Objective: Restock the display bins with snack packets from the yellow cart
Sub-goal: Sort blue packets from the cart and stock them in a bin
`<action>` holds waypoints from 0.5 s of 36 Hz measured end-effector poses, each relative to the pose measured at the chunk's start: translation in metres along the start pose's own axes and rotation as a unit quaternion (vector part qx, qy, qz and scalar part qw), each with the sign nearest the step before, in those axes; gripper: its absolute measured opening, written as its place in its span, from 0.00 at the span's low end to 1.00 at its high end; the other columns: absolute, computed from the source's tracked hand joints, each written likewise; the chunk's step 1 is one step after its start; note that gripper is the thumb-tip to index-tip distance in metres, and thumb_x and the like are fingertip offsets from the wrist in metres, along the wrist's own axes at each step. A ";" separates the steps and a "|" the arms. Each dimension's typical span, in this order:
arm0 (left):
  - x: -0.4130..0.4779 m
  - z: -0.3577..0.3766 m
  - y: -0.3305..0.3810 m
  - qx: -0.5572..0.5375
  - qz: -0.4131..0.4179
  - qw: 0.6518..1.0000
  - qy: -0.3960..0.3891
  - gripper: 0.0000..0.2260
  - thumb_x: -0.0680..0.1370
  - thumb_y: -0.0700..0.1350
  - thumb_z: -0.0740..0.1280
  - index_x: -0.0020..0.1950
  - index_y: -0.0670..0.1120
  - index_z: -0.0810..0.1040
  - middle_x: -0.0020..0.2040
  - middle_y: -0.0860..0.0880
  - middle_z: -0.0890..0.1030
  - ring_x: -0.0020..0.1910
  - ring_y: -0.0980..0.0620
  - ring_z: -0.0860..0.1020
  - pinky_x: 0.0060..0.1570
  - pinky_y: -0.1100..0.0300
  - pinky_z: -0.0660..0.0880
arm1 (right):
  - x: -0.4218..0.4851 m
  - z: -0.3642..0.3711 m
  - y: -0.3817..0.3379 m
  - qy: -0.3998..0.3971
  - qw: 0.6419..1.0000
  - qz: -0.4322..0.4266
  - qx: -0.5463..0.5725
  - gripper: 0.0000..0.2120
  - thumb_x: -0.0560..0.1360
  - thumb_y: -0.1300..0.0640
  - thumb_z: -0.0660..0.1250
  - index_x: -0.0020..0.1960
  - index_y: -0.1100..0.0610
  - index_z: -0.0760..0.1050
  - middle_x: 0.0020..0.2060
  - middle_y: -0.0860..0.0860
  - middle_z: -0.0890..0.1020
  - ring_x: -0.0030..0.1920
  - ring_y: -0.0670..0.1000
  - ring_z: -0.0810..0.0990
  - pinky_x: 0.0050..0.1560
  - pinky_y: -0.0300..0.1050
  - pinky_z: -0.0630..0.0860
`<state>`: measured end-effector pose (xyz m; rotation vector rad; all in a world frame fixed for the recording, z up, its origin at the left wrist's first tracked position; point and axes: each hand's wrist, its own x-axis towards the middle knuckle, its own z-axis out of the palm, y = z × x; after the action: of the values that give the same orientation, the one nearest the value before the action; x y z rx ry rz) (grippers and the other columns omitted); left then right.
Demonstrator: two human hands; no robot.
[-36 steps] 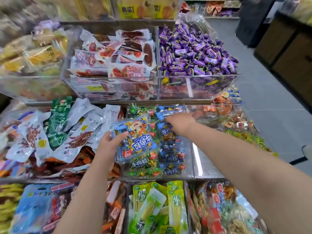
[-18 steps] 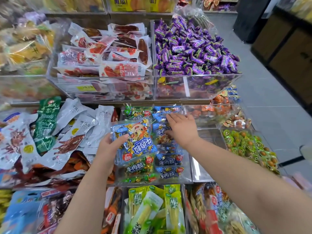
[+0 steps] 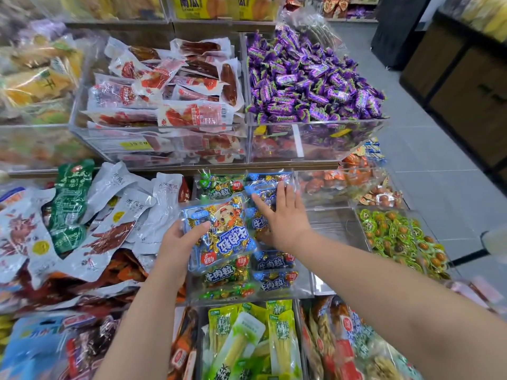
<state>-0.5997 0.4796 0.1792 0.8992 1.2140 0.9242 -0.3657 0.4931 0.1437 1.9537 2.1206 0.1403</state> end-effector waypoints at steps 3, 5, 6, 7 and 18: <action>0.000 0.000 0.000 -0.002 -0.001 1.000 0.001 0.18 0.64 0.50 0.74 0.51 0.49 0.77 0.46 0.47 0.86 0.44 0.46 0.85 0.44 0.49 0.80 | 0.003 -0.003 -0.008 0.011 0.998 -0.007 -0.066 0.46 0.76 0.43 0.59 0.73 0.53 0.25 0.70 0.70 0.32 0.70 0.72 0.33 0.62 0.70 0.26; -0.002 0.000 0.000 0.001 -0.001 1.000 0.001 0.20 0.62 0.51 0.74 0.51 0.49 0.77 0.46 0.47 0.86 0.44 0.46 0.84 0.45 0.49 0.80 | 0.007 -0.005 -0.011 0.015 0.997 -0.023 -0.067 0.33 0.75 0.47 0.60 0.73 0.56 0.49 0.71 0.67 0.33 0.70 0.71 0.33 0.59 0.69 0.23; -0.002 0.000 0.000 0.002 -0.001 1.000 0.001 0.21 0.61 0.52 0.74 0.51 0.49 0.77 0.46 0.47 0.85 0.45 0.45 0.84 0.46 0.47 0.80 | 0.009 -0.005 -0.010 0.022 0.998 -0.025 -0.054 0.25 0.75 0.48 0.61 0.66 0.56 0.57 0.72 0.65 0.34 0.71 0.71 0.34 0.59 0.68 0.22; -0.002 0.000 0.001 0.003 -0.002 1.000 0.003 0.21 0.61 0.52 0.74 0.51 0.49 0.77 0.46 0.46 0.85 0.46 0.43 0.84 0.48 0.45 0.79 | 0.010 -0.004 -0.009 0.022 0.999 -0.015 -0.034 0.19 0.75 0.48 0.62 0.59 0.56 0.60 0.73 0.65 0.36 0.71 0.71 0.34 0.61 0.67 0.23; -0.002 0.001 0.001 -0.007 -0.007 1.000 0.003 0.16 0.65 0.49 0.73 0.51 0.48 0.77 0.44 0.47 0.86 0.42 0.46 0.85 0.38 0.53 0.81 | 0.025 -0.019 0.016 -0.010 1.000 -0.009 0.028 0.42 0.68 0.32 0.65 0.69 0.58 0.56 0.72 0.58 0.60 0.74 0.59 0.54 0.72 0.63 0.46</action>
<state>-0.5994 0.4777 0.1809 0.8764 1.2161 0.9250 -0.3570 0.5214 0.1625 1.9582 2.1510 0.0587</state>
